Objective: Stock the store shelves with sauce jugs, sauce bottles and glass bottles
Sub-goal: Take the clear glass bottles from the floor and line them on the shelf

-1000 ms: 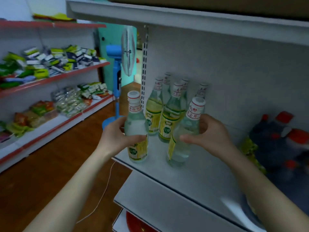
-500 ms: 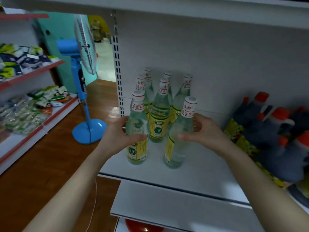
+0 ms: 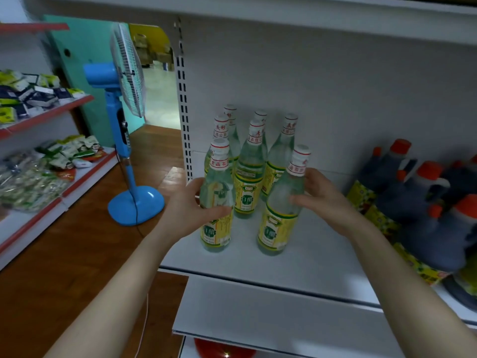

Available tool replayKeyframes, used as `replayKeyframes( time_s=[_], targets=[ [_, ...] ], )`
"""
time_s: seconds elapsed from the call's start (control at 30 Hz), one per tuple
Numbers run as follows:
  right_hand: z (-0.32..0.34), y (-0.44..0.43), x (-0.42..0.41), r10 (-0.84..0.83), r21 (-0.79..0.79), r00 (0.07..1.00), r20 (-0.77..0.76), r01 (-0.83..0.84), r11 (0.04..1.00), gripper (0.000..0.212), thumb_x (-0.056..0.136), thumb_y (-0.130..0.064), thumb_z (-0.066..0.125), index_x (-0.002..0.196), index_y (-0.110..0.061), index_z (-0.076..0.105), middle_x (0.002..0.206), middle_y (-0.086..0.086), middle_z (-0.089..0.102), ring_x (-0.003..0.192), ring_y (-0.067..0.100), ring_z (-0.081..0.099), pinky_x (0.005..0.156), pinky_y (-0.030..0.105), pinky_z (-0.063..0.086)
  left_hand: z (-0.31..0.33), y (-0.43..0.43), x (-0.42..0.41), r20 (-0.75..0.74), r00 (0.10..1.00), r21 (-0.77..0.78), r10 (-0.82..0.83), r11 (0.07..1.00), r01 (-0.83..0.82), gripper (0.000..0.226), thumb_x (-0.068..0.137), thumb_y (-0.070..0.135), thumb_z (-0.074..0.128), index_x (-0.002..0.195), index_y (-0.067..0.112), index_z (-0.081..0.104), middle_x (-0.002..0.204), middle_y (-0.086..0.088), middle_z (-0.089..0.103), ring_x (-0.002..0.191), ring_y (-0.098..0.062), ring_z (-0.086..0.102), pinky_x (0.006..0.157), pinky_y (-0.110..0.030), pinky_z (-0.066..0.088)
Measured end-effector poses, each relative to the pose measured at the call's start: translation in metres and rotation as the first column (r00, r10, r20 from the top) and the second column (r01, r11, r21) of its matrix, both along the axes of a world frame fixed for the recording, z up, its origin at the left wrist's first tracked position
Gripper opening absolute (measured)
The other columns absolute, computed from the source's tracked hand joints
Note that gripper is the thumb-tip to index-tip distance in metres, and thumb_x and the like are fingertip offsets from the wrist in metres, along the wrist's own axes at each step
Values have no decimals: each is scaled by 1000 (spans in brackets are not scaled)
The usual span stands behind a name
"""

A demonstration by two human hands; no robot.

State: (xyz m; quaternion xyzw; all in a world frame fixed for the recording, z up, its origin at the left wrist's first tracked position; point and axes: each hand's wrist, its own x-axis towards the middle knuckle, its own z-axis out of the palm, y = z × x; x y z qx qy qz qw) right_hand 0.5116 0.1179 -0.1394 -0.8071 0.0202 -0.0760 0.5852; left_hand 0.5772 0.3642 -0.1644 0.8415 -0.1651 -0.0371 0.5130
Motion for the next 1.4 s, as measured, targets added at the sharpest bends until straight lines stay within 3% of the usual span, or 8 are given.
replayKeyframes(
  time_s=[0.07,0.13,0.27,0.37,0.53,0.7,0.9,1.4],
  targets=[
    [2,-1,1,-59,-65,998,-3,59,996,49,73,-20,73,114,-23,47,119,-8,55,115,9,49,102,32,39,-1,0,0,2,1000,-4,-4,1000,4,58,69,29,79,119,23,49,91,22,55,81,3,55,56,-8,43],
    [2,5,3,-203,-182,979,28,205,962,59,62,-42,76,110,-24,46,114,-7,54,107,9,51,93,28,41,-1,0,0,6,1000,-6,-5,1000,5,59,69,29,79,119,23,49,90,22,55,80,4,55,55,-8,43],
    [2,8,5,-265,-246,958,110,284,927,44,66,-31,81,99,-20,53,95,-7,60,91,13,57,81,28,46,-1,0,-1,15,1000,-7,-3,1000,3,57,69,29,79,117,24,49,90,22,56,80,3,56,54,-8,44],
    [5,1,8,-210,-197,968,136,234,952,32,71,-18,78,97,-21,60,94,-5,65,91,13,61,88,30,49,-1,1,-1,8,1000,-17,-6,1000,6,56,69,29,79,116,26,49,90,21,56,81,3,56,55,-8,44],
    [8,-5,27,-186,-157,974,127,205,966,33,76,-10,72,104,-22,58,99,-4,64,93,13,61,86,28,51,-1,1,-1,-8,1000,-22,-8,1000,8,57,69,29,79,117,25,50,93,21,57,84,2,56,62,-11,43],
    [7,-9,56,-216,-215,969,121,238,947,42,75,-16,74,115,-10,59,115,9,64,102,22,62,93,38,49,-1,0,-2,12,1000,-20,0,1000,0,56,69,28,79,117,24,50,93,21,56,84,2,55,62,-11,42],
    [6,-3,70,-240,-300,952,189,288,909,42,79,-19,71,116,-6,58,118,11,63,102,19,58,83,22,41,0,-1,-3,5,1000,-34,1,999,-1,54,69,25,79,114,26,50,93,21,56,83,2,55,61,-9,43],
    [9,-7,71,-173,-341,980,98,196,920,46,83,-19,67,123,-6,49,125,11,58,112,26,55,91,30,43,2,-1,-4,14,1000,-41,-23,999,23,50,71,21,78,110,29,49,92,21,57,81,3,55,55,-5,43]
  ],
)
